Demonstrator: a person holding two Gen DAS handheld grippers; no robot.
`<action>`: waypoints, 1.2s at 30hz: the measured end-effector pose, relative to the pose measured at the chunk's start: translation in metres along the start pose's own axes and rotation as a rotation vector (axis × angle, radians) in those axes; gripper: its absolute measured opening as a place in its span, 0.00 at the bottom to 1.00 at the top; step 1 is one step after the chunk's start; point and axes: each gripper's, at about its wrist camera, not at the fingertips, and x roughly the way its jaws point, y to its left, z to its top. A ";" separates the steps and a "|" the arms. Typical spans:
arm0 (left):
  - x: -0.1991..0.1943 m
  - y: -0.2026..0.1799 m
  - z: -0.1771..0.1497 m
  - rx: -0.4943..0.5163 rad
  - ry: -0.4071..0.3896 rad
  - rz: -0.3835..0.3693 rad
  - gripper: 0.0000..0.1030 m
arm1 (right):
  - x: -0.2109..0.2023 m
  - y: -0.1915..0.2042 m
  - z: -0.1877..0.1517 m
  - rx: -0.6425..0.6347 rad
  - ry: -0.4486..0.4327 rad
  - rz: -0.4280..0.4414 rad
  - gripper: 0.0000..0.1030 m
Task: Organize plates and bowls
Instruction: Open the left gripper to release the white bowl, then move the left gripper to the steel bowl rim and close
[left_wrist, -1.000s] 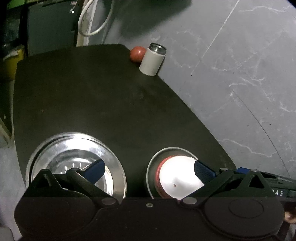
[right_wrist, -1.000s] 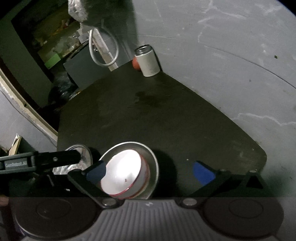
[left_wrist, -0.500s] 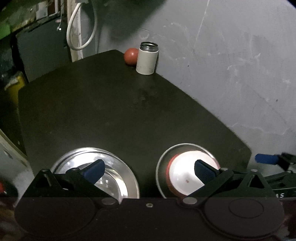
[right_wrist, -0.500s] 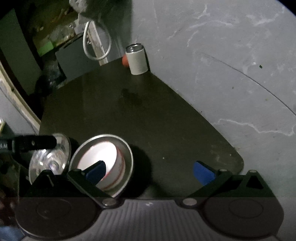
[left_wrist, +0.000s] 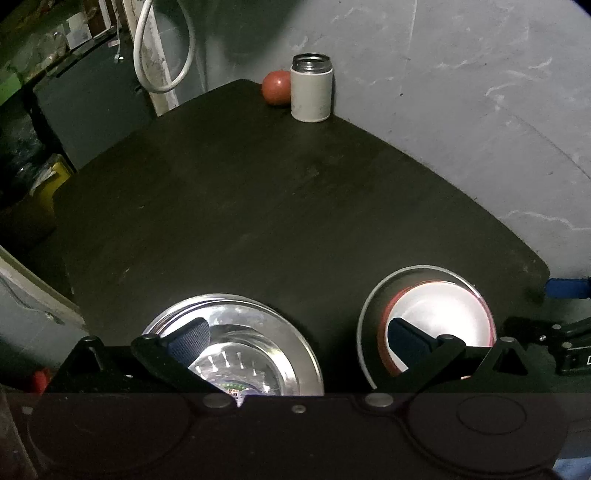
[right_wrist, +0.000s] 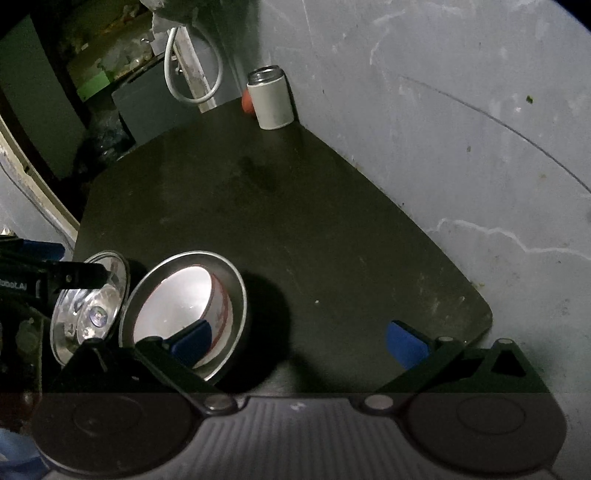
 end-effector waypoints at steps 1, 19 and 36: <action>0.001 0.000 0.000 0.010 0.002 0.003 0.99 | 0.001 -0.001 0.001 -0.001 0.004 0.005 1.00; 0.027 -0.017 0.005 0.255 0.048 -0.020 0.98 | 0.022 -0.010 0.001 -0.081 0.109 0.116 1.00; 0.042 -0.021 0.011 0.350 0.113 -0.039 0.82 | 0.038 -0.008 0.003 -0.089 0.156 0.170 1.00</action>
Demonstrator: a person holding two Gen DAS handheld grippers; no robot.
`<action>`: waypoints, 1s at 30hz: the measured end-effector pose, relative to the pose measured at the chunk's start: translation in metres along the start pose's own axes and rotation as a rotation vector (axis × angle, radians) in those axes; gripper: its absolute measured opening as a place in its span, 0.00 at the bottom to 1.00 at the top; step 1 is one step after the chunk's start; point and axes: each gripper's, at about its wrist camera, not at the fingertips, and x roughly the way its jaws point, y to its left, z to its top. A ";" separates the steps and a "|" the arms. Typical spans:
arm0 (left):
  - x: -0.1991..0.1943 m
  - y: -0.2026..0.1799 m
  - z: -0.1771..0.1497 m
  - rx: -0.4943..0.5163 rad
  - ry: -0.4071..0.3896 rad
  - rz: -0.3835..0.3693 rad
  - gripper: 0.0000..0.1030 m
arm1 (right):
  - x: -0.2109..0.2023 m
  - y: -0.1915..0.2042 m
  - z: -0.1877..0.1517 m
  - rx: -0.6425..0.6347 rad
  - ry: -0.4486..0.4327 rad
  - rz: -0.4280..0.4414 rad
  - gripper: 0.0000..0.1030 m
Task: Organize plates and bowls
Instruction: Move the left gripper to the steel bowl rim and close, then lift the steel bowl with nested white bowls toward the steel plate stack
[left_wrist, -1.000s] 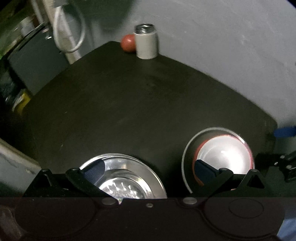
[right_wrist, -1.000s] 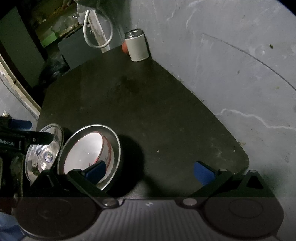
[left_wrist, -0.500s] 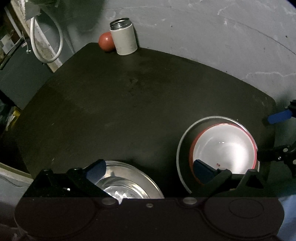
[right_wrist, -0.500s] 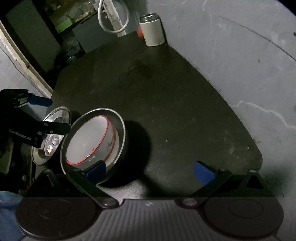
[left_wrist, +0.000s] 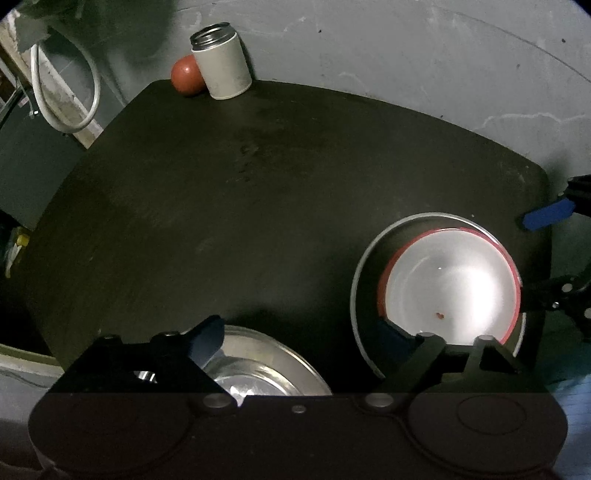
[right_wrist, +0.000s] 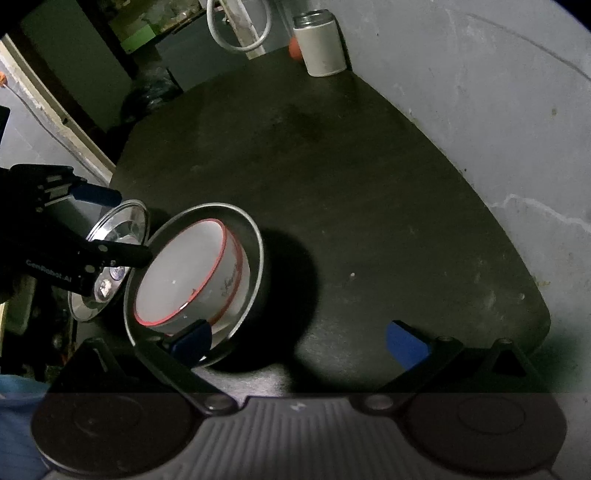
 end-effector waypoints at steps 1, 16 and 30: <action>0.001 0.000 0.001 0.000 0.003 -0.005 0.80 | 0.000 -0.001 0.000 0.002 0.000 0.003 1.00; 0.013 -0.012 0.003 -0.107 0.016 -0.145 0.09 | -0.002 -0.004 0.005 -0.035 0.008 -0.002 0.95; 0.013 -0.022 -0.013 -0.392 -0.055 -0.234 0.08 | -0.012 -0.009 0.016 -0.043 0.008 -0.096 0.67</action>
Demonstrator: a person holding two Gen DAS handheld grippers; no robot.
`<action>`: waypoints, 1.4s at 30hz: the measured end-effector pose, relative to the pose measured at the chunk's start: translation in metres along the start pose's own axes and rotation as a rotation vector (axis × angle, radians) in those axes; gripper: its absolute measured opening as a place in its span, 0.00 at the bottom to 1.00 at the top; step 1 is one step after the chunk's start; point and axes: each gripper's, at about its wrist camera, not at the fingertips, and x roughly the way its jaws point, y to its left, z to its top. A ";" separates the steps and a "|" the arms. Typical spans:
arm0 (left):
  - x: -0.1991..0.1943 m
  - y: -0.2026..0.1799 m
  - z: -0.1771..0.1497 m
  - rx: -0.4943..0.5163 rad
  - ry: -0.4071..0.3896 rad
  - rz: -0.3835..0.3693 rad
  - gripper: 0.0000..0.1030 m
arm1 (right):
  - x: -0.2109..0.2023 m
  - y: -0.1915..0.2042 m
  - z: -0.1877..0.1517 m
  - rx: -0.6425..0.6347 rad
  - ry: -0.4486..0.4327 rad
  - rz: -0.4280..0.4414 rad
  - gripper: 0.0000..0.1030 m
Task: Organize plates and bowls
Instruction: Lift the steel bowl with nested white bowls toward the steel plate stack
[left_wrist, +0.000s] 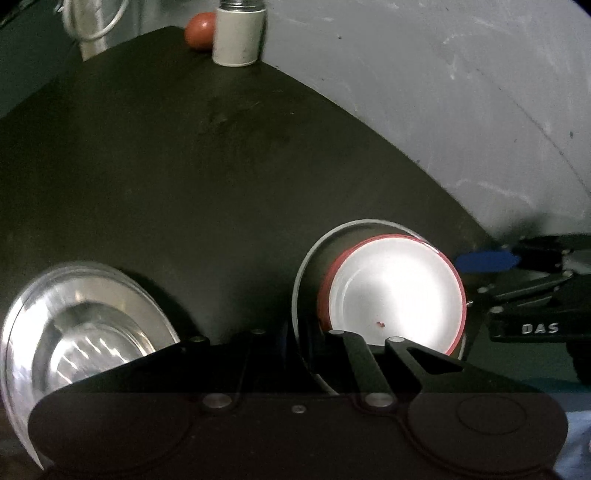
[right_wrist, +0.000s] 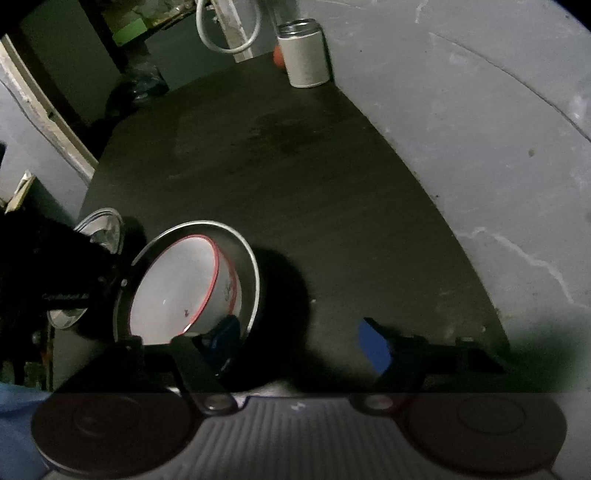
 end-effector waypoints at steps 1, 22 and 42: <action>0.000 0.001 -0.002 -0.013 -0.009 -0.007 0.08 | 0.000 0.000 0.001 -0.003 0.006 -0.003 0.62; 0.005 0.023 -0.016 -0.157 -0.047 -0.128 0.11 | 0.009 -0.007 0.009 0.152 0.099 0.113 0.12; 0.001 0.028 -0.018 -0.153 -0.060 -0.149 0.09 | 0.010 -0.007 0.001 0.311 0.094 0.095 0.10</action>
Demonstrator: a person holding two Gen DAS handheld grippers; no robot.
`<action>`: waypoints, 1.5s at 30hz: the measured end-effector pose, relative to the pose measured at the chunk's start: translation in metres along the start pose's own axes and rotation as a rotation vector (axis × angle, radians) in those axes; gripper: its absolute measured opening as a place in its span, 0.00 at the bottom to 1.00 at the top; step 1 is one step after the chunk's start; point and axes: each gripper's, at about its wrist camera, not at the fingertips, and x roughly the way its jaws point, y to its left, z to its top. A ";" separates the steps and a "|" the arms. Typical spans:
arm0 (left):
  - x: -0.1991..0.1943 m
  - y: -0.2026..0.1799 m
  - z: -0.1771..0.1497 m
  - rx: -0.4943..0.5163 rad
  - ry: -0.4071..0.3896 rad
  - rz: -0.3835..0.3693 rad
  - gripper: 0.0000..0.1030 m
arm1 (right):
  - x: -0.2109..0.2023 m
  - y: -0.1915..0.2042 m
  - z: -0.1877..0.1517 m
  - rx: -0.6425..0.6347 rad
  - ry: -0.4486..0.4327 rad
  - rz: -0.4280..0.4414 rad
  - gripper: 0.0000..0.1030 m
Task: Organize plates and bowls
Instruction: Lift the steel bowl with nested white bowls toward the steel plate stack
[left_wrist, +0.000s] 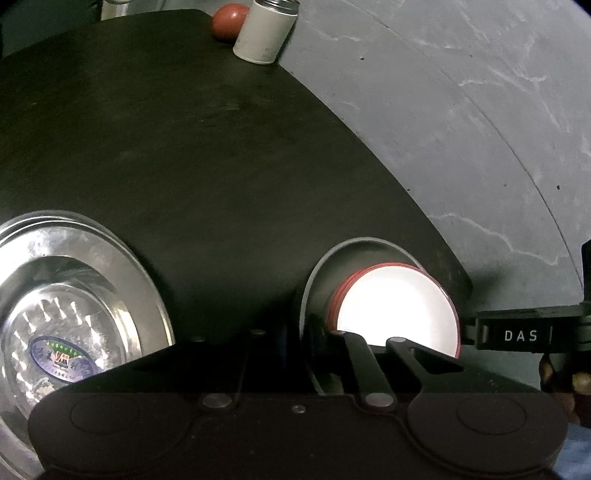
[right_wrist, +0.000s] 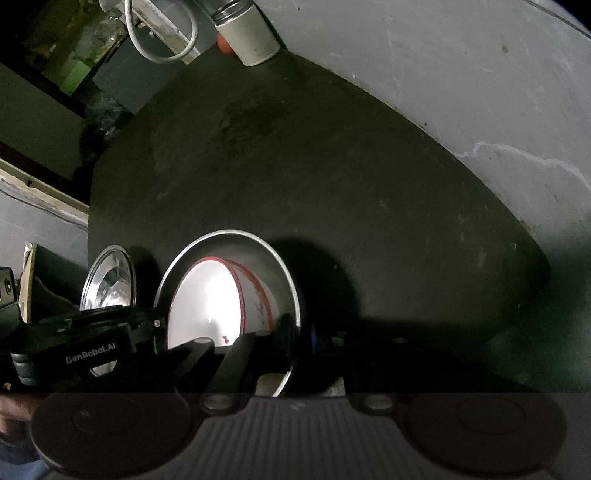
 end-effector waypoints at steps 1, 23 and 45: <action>0.000 0.000 0.000 -0.002 -0.001 0.000 0.09 | 0.001 0.002 0.000 -0.001 0.003 -0.002 0.10; -0.044 0.029 0.006 -0.133 -0.099 0.041 0.08 | -0.001 0.042 0.011 -0.068 0.003 0.061 0.10; -0.083 0.083 -0.014 -0.289 -0.191 0.097 0.08 | 0.012 0.107 0.030 -0.203 0.057 0.100 0.11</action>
